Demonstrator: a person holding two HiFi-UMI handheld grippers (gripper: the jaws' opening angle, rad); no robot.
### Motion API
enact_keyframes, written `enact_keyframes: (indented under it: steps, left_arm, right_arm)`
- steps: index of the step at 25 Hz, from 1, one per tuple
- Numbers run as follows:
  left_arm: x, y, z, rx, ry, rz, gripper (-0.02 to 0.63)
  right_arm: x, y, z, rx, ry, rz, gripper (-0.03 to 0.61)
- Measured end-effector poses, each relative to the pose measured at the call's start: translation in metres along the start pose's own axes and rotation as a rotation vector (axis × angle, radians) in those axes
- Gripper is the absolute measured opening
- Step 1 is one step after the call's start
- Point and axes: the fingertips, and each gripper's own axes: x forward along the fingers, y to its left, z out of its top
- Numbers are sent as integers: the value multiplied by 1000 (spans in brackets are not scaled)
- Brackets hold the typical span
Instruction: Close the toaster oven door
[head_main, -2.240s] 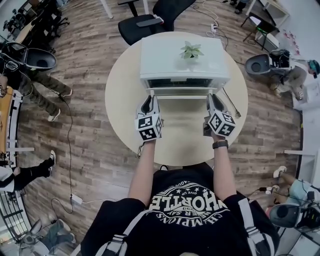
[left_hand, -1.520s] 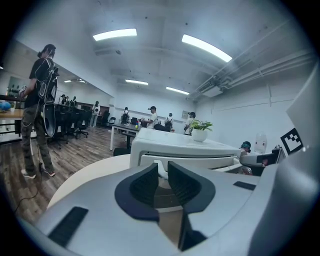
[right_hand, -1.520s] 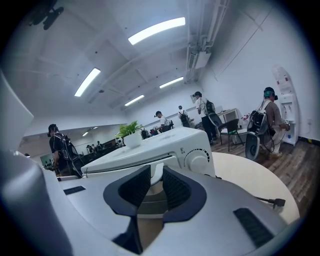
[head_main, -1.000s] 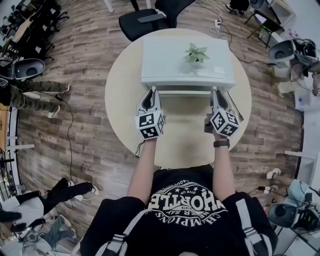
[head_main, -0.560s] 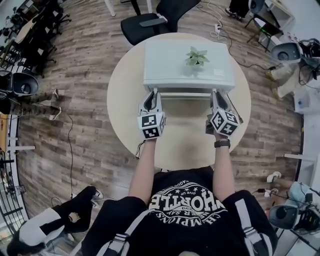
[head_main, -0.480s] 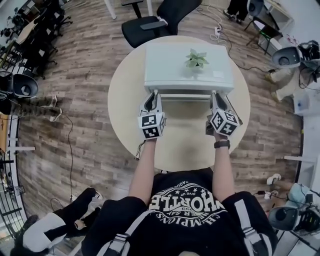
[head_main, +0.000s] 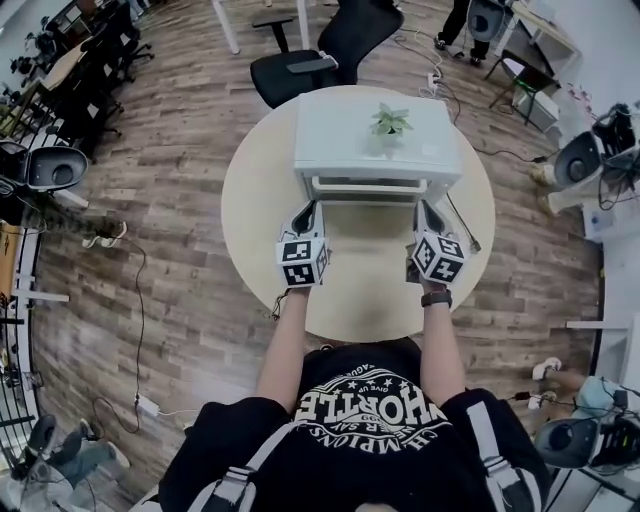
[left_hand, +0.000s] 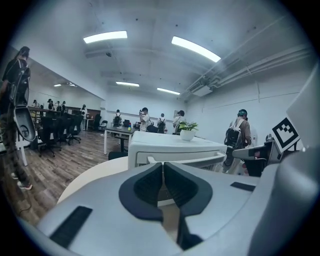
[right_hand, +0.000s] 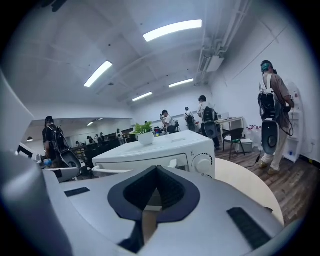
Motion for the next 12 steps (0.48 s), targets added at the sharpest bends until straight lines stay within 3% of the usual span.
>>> enact_keyframes:
  steps: [12]
  left_arm:
    - [-64,2,15,38,-37,-11,18]
  right_arm:
    - [-51,42,-1,-22,-49,42,21]
